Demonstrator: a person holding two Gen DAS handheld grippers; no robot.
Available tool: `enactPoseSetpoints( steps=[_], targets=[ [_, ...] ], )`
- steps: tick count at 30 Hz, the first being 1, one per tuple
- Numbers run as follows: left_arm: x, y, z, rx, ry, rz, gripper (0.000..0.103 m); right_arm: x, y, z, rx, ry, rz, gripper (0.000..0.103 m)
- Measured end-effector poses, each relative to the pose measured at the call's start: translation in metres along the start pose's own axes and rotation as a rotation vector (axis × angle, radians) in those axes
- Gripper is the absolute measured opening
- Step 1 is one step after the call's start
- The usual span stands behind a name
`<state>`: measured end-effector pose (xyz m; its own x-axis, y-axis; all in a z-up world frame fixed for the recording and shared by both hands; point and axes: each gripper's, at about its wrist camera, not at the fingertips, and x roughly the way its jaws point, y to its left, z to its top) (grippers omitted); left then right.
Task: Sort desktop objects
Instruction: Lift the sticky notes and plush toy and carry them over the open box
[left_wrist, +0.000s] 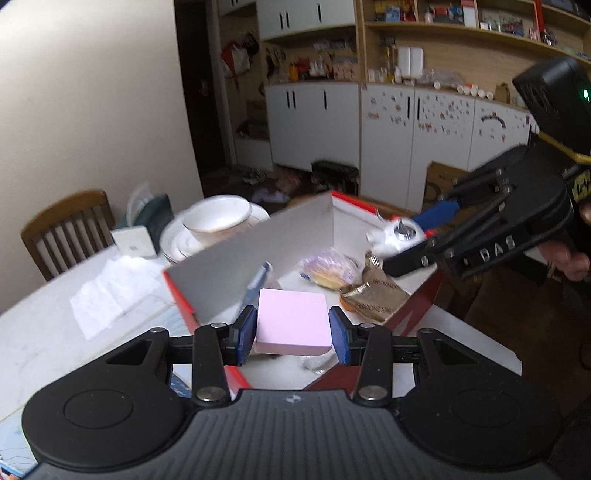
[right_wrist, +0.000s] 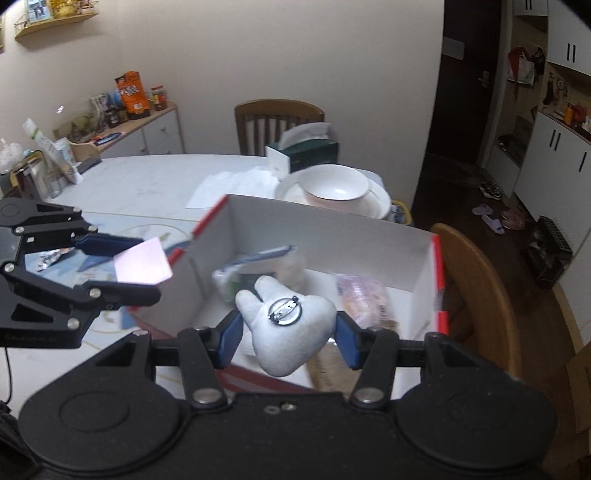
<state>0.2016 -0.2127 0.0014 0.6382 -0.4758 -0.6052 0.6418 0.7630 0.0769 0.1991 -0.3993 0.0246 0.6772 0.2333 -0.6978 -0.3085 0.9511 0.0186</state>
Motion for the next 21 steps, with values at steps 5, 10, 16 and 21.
enactPoseSetpoints(
  steps=[5,10,16,21],
  targets=[
    [0.026,0.001,0.003,-0.018,0.092,-0.016,0.041,0.016,-0.018,0.003,-0.002,0.027,-0.005,0.053],
    [0.051,0.004,0.009,-0.014,0.176,-0.020,0.041,0.036,-0.026,0.011,-0.024,0.050,0.003,0.053],
    [0.083,0.014,0.013,-0.038,0.282,-0.013,0.041,0.071,-0.027,0.024,-0.055,0.089,0.004,0.053],
    [0.101,0.014,0.015,0.006,0.348,-0.002,0.041,0.106,-0.018,0.031,-0.119,0.165,-0.015,0.053]
  ],
)
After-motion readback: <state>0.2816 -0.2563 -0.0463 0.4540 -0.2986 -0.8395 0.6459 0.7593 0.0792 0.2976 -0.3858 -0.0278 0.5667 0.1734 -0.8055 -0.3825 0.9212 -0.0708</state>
